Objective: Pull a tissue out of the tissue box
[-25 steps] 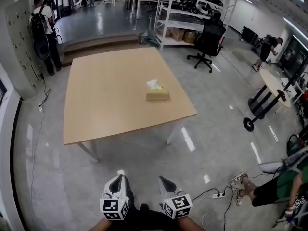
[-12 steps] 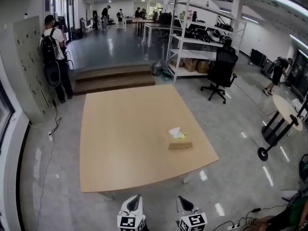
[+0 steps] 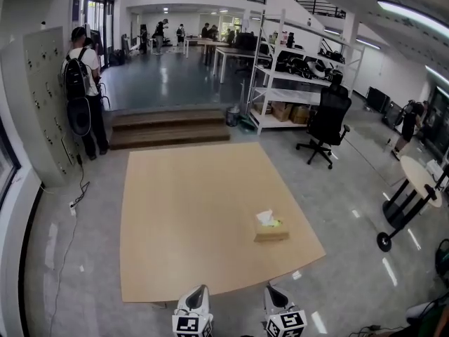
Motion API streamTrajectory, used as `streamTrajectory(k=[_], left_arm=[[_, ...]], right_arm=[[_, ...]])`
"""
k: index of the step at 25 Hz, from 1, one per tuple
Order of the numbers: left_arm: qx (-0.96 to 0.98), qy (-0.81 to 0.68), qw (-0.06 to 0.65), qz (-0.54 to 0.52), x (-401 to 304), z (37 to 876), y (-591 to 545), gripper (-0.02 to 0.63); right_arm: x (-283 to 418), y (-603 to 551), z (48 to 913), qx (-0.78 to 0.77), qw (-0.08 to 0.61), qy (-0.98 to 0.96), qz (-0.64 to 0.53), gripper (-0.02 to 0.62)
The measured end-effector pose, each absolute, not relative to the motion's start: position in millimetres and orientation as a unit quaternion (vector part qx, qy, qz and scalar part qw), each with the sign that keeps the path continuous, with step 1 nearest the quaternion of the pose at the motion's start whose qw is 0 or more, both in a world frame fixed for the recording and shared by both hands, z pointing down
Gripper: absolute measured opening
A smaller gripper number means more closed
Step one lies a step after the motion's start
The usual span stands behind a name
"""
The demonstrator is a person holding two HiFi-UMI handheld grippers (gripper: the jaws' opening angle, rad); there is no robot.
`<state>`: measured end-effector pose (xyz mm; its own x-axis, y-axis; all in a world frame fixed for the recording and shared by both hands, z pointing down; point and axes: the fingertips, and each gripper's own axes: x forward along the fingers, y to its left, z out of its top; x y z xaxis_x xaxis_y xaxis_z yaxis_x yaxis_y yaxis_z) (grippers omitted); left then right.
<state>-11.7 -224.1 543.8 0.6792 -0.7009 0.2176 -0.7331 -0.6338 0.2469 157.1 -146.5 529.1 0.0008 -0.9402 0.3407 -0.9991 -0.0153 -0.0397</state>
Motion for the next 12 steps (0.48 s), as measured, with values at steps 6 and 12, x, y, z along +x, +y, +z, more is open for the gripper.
streamTrajectory(k=[6,12], left_arm=[[0.893,-0.415,0.163,0.056,-3,552,-247,0.018],[0.880,-0.446,0.155,0.054,11,542,-297,0.018]], right_arm=[[182,-175,542,0.696,0.114,-0.694,0.143,-0.008],[214,-233,551,0.683,0.118,-0.706,0.149,-0.008]])
